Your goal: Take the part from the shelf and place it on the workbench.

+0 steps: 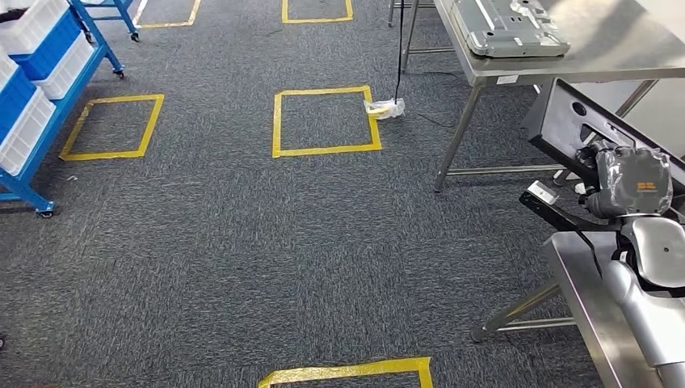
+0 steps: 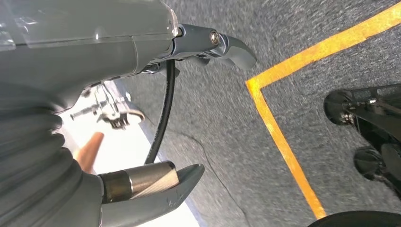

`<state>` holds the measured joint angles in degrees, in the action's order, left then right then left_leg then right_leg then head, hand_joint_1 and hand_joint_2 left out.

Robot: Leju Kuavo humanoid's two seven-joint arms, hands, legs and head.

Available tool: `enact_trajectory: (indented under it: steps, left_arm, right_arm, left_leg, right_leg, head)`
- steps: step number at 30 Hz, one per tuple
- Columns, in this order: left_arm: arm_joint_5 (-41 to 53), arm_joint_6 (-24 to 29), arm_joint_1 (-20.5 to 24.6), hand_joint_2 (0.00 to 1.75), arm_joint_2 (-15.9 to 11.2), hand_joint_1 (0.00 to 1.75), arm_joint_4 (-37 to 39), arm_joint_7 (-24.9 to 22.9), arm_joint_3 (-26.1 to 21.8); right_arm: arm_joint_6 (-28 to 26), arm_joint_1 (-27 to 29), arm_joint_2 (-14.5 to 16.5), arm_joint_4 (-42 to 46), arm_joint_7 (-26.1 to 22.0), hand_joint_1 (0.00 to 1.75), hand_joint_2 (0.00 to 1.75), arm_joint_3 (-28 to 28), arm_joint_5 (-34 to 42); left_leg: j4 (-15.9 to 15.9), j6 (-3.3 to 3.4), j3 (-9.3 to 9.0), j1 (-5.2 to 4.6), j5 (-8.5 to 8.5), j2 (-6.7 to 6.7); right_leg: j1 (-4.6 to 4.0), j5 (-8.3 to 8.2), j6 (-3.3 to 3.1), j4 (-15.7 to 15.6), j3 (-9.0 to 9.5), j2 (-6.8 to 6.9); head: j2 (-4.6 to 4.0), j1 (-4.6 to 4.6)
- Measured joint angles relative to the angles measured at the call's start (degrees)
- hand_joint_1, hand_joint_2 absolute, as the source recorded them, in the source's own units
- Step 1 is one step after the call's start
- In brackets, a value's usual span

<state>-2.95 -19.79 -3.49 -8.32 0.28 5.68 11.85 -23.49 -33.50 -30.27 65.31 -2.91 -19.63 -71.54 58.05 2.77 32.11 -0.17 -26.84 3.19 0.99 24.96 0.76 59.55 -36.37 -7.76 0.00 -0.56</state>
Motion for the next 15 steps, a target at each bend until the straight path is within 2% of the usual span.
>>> enact_trajectory:
  steps: [1, 3, 4, 5, 6, 7, 8, 9, 11, 12, 14, 15]
  left_arm:
    - [-0.06, -0.05, 0.05, 1.75, -0.03, 0.0, 0.0, 0.03, 0.04]
    - [-0.09, -0.16, -0.05, 1.75, -0.06, 0.0, 0.0, 0.05, 0.22]
    - [-0.08, -0.19, -0.16, 1.75, -0.1, 0.0, 0.0, 0.05, 0.38]
    - [-0.07, -0.21, -0.23, 1.75, -0.16, 0.0, 0.0, 0.04, 0.56]
    - [-0.05, -0.24, -0.24, 1.75, -0.21, 0.0, 0.0, 0.04, 0.73]
    - [-0.05, -0.27, -0.21, 1.75, -0.25, 0.0, 0.0, 0.04, 0.84]
    - [-0.05, -0.3, -0.18, 1.75, -0.27, 0.0, 0.0, 0.04, 0.92]
    - [-0.05, -0.32, -0.14, 1.75, -0.34, 0.0, 0.0, 0.06, 0.96]
    - [-0.08, -0.36, -0.12, 1.75, -0.56, 0.0, 0.0, 0.14, 1.06]
    - [-0.15, -0.41, -0.13, 1.75, -0.69, 0.0, 0.0, 0.2, 1.13]
    - [-0.37, -0.54, -0.05, 1.75, -0.82, 0.0, 0.0, 0.31, 1.27]
    - [-0.47, -0.59, 0.04, 1.75, -0.85, 0.0, 0.0, 0.35, 1.31]
  right_arm:
    - [0.65, -0.07, -0.61, -0.24, 0.04, 1.75, 1.75, 0.16, 0.17]
    - [1.74, -0.28, -1.44, -0.85, 0.1, 1.75, 1.75, 0.41, 0.48]
    - [2.09, -0.3, -1.58, -1.27, 0.13, 1.75, 1.75, 0.44, 0.6]
    - [2.33, -0.18, -1.69, -1.75, 0.2, 1.75, 1.75, 0.44, 0.73]
    - [2.45, 0.02, -1.8, -2.26, 0.3, 1.75, 1.75, 0.45, 0.83]
    - [2.49, 0.21, -1.93, -2.68, 0.4, 1.75, 1.75, 0.45, 0.91]
    - [2.49, 0.33, -2.17, -3.03, 0.5, 1.75, 1.75, 0.48, 0.96]
    - [2.49, 0.38, -2.44, -3.28, 0.56, 1.75, 1.75, 0.52, 0.99]
    - [2.58, 0.42, -2.91, -3.71, 0.68, 1.75, 1.75, 0.71, 1.21]
    - [2.63, 0.58, -3.15, -3.95, 0.74, 1.75, 1.75, 0.88, 1.47]
    - [2.71, 1.29, -3.8, -4.52, 0.76, 1.75, 1.75, 1.3, 2.03]
    - [2.72, 1.73, -4.21, -4.8, 0.75, 1.75, 1.75, 1.54, 2.27]
  left_leg:
    - [-0.62, 0.29, -0.21, -0.01, 0.33, -0.77]
    - [-1.33, 0.63, -0.44, -0.08, 0.67, -2.43]
    - [-1.35, 0.67, -0.41, -0.13, 0.66, -3.23]
    - [-1.33, 0.66, -0.38, -0.15, 0.6, -4.09]
    - [-1.28, 0.62, -0.36, -0.14, 0.52, -4.93]
    - [-1.2, 0.53, -0.35, -0.13, 0.4, -5.73]
    - [-1.04, 0.39, -0.37, -0.1, 0.22, -6.52]
    - [-0.79, 0.14, -0.4, -0.13, -0.04, -7.24]
    - [-0.19, -0.51, -0.48, -0.34, -0.64, -8.42]
    - [0.01, -0.84, -0.57, -0.45, -0.89, -8.96]
    - [0.09, -1.41, -0.85, -0.43, -1.24, -9.82]
    - [0.35, -1.73, -0.91, -0.32, -1.62, -9.42]
  right_leg:
    - [-0.13, 0.8, 0.23, 1.02, -0.53, 1.67]
    - [-0.29, 4.04, 0.62, 6.34, -3.01, 5.74]
    - [-0.21, 5.81, 0.87, 10.0, -4.73, 6.75]
    - [-0.03, 6.9, 1.12, 13.03, -6.15, 7.16]
    - [0.17, 6.97, 1.35, 14.36, -6.76, 7.4]
    - [0.37, 6.07, 1.56, 13.67, -6.31, 7.67]
    - [0.55, 4.3, 1.76, 10.68, -4.65, 8.22]
    - [0.6, 2.71, 1.89, 6.54, -2.49, 9.39]
    - [0.28, 0.79, 1.57, 0.65, 0.64, 11.22]
    - [0.03, 0.76, 1.21, -0.24, 1.02, 11.46]
    - [-0.12, 0.68, 0.36, -0.12, 0.92, 10.14]
    - [-0.02, 0.63, 0.0, -0.21, 0.93, 9.53]
  head:
    - [0.0, 0.07]
    - [0.0, 0.21]
    - [0.0, 0.26]
    - [0.0, 0.27]
    - [0.0, 0.28]
    - [0.0, 0.28]
    - [0.0, 0.28]
    - [0.0, 0.29]
    - [0.0, 0.27]
    - [0.0, 0.25]
    - [0.0, 0.21]
    - [0.0, 0.2]
